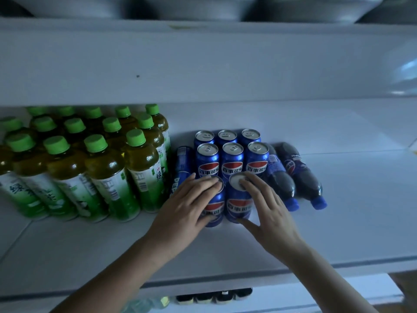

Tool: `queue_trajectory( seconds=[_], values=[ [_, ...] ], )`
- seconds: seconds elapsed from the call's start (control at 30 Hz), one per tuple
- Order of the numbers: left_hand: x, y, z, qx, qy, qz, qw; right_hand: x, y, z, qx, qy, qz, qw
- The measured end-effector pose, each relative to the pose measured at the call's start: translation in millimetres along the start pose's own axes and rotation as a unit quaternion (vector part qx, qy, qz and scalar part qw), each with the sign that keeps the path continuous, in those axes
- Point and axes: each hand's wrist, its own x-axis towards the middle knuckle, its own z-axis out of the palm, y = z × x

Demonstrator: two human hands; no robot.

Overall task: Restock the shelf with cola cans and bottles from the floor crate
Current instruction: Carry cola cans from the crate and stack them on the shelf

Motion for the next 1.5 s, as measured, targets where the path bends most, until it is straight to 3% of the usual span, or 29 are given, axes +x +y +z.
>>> queue_trajectory(
  seconds=[0.33,0.77,0.83,0.93,1.03,1.13,1.23,1.37,1.5],
  values=[
    [33,-30,14,0.000,-0.012,-0.019,1.000,36,29,18,-0.009,0.018,-0.035,0.999],
    [32,-25,14,0.009,-0.018,-0.029,0.999,37,25,16,-0.016,0.013,-0.013,1.000],
    [32,-19,8,-0.015,-0.015,-0.039,0.999,34,16,5,0.020,0.031,0.013,0.999],
    [27,-1,-8,-0.146,0.017,-0.091,0.985,21,2,-18,0.147,0.081,0.107,0.980],
    [16,35,-16,-0.321,0.068,-0.170,0.929,-9,-13,-32,0.335,0.097,0.183,0.919],
    [7,83,-20,-0.517,0.071,-0.279,0.806,-51,-27,-50,0.498,0.142,0.274,0.810],
    [-1,126,-15,-0.613,0.085,-0.350,0.704,-95,-32,-75,0.598,0.179,0.351,0.698],
    [-2,175,0,-0.674,0.059,-0.396,0.621,-160,-15,-106,0.651,0.175,0.413,0.612],
    [3,231,17,-0.716,0.006,-0.399,0.572,-219,-6,-143,0.694,0.203,0.469,0.507]
  ],
)
